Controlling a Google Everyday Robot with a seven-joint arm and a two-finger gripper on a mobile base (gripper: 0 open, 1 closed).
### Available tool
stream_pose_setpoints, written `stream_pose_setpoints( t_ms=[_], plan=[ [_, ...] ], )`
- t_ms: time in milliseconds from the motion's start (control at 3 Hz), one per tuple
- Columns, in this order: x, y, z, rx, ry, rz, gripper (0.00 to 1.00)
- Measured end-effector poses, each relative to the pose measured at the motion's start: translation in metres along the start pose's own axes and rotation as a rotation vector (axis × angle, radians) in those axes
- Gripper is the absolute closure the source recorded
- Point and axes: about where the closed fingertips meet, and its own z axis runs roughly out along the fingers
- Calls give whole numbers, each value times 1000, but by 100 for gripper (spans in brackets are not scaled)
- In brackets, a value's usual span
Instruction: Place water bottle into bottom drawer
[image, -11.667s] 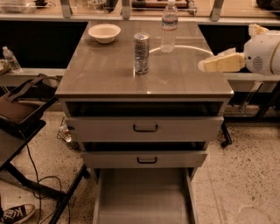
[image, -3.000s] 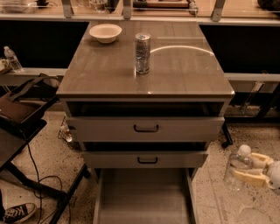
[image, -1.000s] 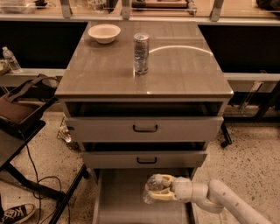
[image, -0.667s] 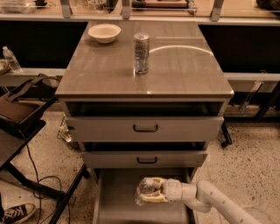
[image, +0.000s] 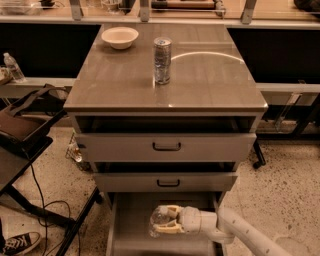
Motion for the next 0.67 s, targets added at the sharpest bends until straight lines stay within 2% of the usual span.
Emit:
stream_pose_setpoints(
  t_ms=[333,667],
  plan=[
    [68,0,25,-17,41,10,100],
    [109,-9,29,-25,68,1,100]
  ],
)
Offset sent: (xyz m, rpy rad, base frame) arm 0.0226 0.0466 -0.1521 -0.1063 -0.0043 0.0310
